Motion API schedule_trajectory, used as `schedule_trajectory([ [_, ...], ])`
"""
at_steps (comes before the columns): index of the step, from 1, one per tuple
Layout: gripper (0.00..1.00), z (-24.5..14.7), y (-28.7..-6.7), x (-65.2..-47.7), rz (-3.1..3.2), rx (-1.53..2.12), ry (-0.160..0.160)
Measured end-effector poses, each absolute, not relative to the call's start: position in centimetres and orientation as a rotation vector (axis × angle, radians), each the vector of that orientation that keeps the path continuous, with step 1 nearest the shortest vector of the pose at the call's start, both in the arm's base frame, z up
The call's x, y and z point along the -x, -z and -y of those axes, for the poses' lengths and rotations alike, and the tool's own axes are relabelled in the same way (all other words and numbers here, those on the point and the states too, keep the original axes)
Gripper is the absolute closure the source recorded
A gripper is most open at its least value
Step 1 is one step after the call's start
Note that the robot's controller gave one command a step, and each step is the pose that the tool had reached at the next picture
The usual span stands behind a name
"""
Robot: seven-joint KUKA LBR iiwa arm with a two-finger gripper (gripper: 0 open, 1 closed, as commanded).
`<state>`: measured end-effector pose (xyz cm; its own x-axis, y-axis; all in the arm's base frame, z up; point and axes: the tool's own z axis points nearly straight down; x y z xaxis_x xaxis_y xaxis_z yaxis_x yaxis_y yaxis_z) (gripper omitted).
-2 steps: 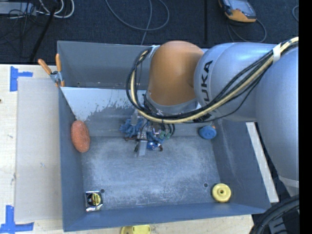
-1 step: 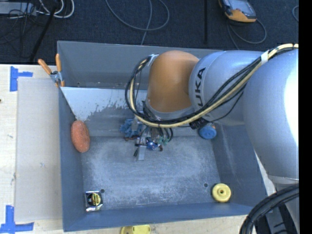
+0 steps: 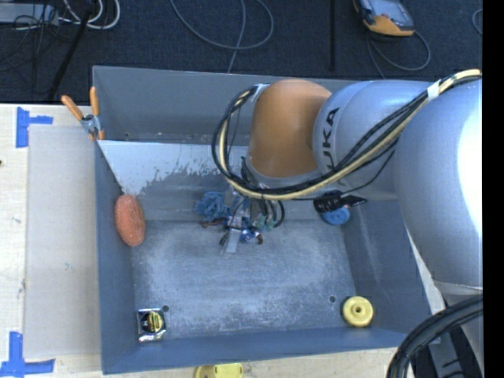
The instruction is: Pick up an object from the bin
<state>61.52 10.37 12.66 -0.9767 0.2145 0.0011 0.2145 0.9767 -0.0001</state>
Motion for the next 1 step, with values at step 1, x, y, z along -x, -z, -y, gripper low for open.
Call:
schedule_trajectory([
  [1, 0.0, -12.29, -7.05, -62.44, 3.128, 0.377, 0.002],
])
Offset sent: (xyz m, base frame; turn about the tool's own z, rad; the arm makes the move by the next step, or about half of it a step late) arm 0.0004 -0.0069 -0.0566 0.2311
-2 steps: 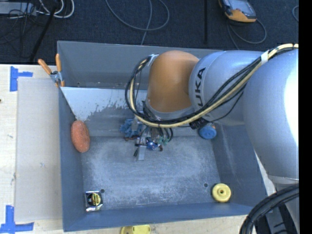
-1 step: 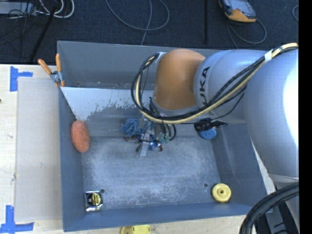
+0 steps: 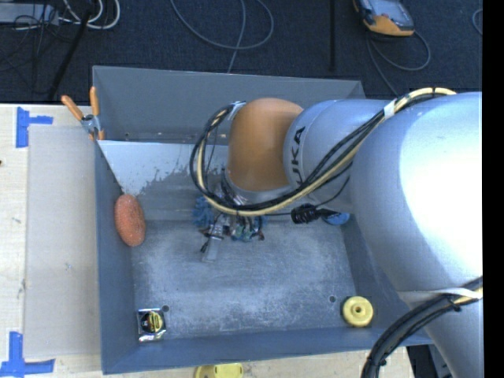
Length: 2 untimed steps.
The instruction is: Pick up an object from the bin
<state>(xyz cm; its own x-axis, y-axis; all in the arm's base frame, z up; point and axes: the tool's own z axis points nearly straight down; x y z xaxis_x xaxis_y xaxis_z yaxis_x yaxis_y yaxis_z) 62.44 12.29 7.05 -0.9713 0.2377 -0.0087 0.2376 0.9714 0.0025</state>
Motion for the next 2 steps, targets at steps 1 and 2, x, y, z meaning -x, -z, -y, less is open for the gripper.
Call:
schedule_trajectory([
  [1, 1.0, -10.0, -7.58, -62.03, -3.05, -0.692, -0.015],
  [2, 1.0, -10.0, -7.58, -62.03, -3.05, -0.692, -0.015],
])
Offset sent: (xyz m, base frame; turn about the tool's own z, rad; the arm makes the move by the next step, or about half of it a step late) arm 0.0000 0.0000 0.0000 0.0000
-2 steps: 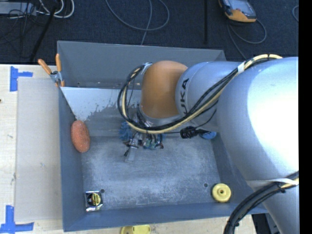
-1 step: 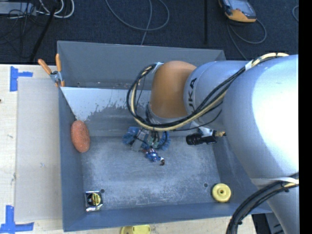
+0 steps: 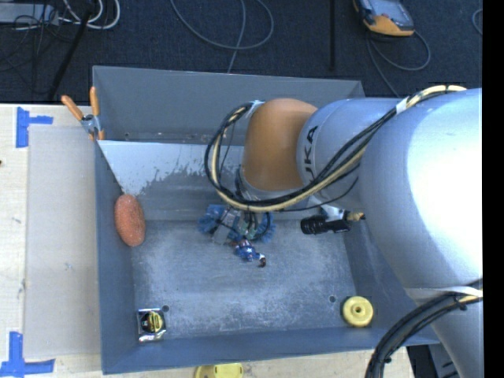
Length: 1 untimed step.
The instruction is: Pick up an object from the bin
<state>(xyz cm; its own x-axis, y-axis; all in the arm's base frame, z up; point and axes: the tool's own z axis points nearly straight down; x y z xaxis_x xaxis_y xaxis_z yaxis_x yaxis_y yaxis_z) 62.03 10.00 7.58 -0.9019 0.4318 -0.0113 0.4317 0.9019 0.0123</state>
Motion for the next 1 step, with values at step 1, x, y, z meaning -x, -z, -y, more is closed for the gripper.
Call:
schedule_trajectory([
  [1, 1.0, -10.01, -7.81, -61.99, -3.053, -0.693, -0.013],
])
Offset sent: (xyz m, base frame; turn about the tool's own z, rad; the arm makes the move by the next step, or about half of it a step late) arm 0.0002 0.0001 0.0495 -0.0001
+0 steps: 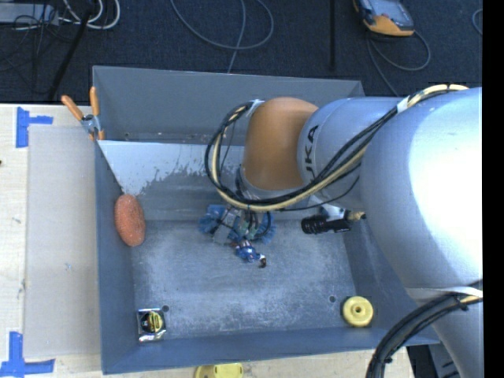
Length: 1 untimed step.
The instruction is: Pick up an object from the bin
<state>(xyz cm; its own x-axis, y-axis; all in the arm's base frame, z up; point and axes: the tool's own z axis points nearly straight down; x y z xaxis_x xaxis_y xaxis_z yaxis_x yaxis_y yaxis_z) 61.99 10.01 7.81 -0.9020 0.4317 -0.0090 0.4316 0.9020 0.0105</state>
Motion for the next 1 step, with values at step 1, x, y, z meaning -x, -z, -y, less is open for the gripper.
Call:
schedule_trajectory([
  [1, 1.0, -9.96, -8.84, -61.85, -3.061, -0.693, -0.006],
])
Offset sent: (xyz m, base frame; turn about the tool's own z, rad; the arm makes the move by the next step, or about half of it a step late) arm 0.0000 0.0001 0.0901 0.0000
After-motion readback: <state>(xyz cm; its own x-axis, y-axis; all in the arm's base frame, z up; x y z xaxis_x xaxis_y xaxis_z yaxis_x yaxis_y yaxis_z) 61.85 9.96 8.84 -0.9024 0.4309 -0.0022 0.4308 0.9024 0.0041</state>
